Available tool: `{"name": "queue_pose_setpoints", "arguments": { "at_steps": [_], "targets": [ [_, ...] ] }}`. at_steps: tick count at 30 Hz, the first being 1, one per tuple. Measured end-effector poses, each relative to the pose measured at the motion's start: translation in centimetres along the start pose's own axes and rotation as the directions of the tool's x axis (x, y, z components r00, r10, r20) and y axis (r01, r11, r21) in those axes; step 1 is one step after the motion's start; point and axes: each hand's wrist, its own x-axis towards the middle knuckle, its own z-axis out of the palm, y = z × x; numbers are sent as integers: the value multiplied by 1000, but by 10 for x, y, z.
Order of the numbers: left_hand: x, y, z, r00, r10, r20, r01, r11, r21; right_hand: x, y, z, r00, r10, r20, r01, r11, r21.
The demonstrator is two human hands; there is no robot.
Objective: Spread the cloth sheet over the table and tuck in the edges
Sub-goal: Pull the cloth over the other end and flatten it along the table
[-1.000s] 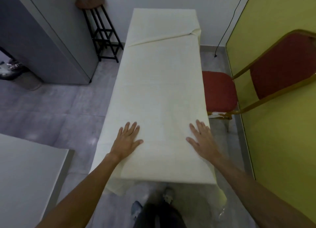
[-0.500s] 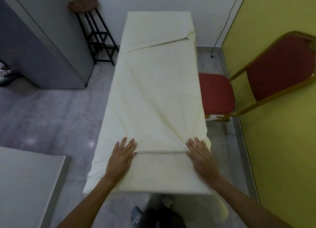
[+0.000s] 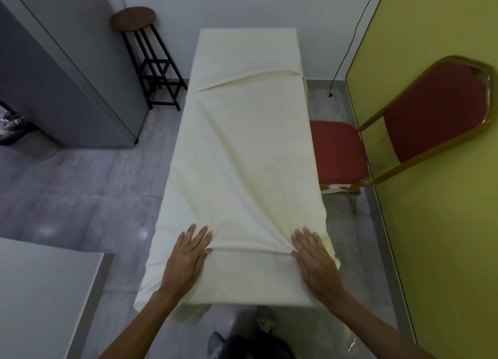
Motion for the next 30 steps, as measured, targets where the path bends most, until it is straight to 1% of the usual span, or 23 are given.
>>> {"name": "queue_pose_setpoints", "arguments": {
  "at_steps": [2, 3, 6, 10, 13, 16, 20, 23, 26, 27, 30],
  "targets": [
    [-2, 3, -2, 1000, -6, -14, 6, 1000, -10, 2, -5, -3, 998, 53, -27, -53, 999, 11],
    [-4, 3, -1, 1000, -3, -13, 3, 1000, -13, -1, -9, -3, 998, 56, -25, -55, 998, 17],
    [-13, 2, -2, 1000, -5, -1, 5, 1000, -22, -13, -9, -2, 1000, 14, 0, -14, 1000, 23],
    [-19, 3, -6, 1000, -14, -1, 14, 1000, -12, -14, -11, -4, 1000, 27, 7, -28, 999, 29],
    [-23, 4, -8, 1000, 0, -15, 0, 1000, -6, -22, -13, -3, 999, -42, 33, 40, 998, 48],
    [-27, 6, -7, 1000, 8, -30, -8, 1000, -15, -26, -15, -1, 999, 40, 11, -41, 996, 79],
    [-35, 5, -6, 1000, 8, -21, -8, 1000, -8, -43, -26, 10, 999, 4, 37, -7, 997, 76],
    [-42, 4, -5, 1000, 0, -2, 0, 1000, 1, -40, -23, 4, 998, 61, 32, -63, 995, 79],
    [-49, 5, -3, 1000, 15, 13, -15, 1000, 21, -46, -18, 1, 996, -3, 88, 0, 999, 35],
    [-51, 6, -2, 1000, 18, 14, -18, 1000, 24, -47, -16, -1, 995, -3, 98, 0, 1000, 25],
    [-55, 12, 1, 1000, 15, -1, -15, 1000, 26, -51, -12, -5, 993, 68, 94, -69, 998, 13]
  ]
}}
